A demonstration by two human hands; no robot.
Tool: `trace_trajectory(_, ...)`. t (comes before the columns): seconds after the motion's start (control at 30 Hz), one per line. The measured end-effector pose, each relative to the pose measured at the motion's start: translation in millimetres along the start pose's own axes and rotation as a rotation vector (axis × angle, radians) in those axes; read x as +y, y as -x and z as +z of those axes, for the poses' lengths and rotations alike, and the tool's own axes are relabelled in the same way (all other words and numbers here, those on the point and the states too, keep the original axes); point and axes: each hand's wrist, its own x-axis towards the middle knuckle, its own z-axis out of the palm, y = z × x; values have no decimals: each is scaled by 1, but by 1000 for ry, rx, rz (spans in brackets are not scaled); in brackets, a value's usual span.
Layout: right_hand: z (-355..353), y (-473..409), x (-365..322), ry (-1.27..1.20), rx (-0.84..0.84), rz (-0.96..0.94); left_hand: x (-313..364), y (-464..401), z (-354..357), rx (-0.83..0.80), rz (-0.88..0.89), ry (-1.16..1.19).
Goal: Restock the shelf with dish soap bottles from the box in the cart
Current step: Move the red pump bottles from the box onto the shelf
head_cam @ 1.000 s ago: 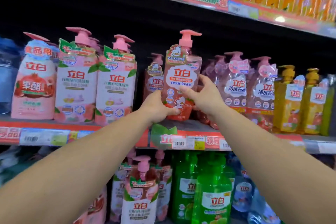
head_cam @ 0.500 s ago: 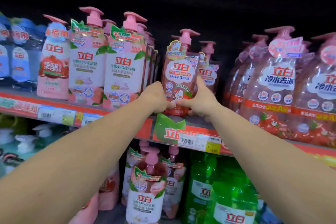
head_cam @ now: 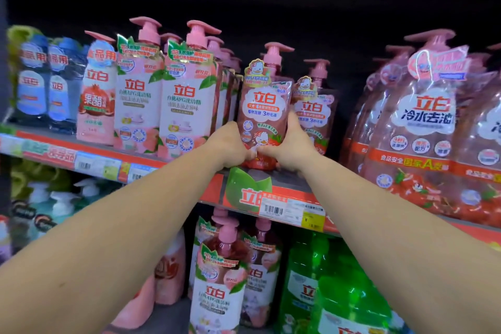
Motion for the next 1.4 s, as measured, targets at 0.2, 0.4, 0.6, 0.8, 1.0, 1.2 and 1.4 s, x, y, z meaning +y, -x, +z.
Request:
trace_trajectory(0.2, 1, -3, 4, -16, -7, -44, 0, -2, 0, -5, -5, 26)
trace_trajectory(0.4, 3, -4, 5, 5, -10, -12, 4, -1, -3, -49, -25, 15)
trace_trajectory(0.6, 0, 10, -6, 56, 4, 50, 4, 9, -16, -67, -26, 45)
trace_trajectory(0.8, 1, 58, -62, 286, 134, 27, -3, 50, -48, 25, 92, 141)
trace_trajectory(1.0, 82, 130, -156, 427, 70, -169, -82, 125, -123, 192, 200, -150)
trace_trajectory(1.2, 255, 204, -243, 386, -217, -250, -247, 225, -227, 165, -144, -648)
trace_trajectory(1.4, 412, 270, -318, 348, -434, -394, -375, 315, -323, 148, -443, -802)
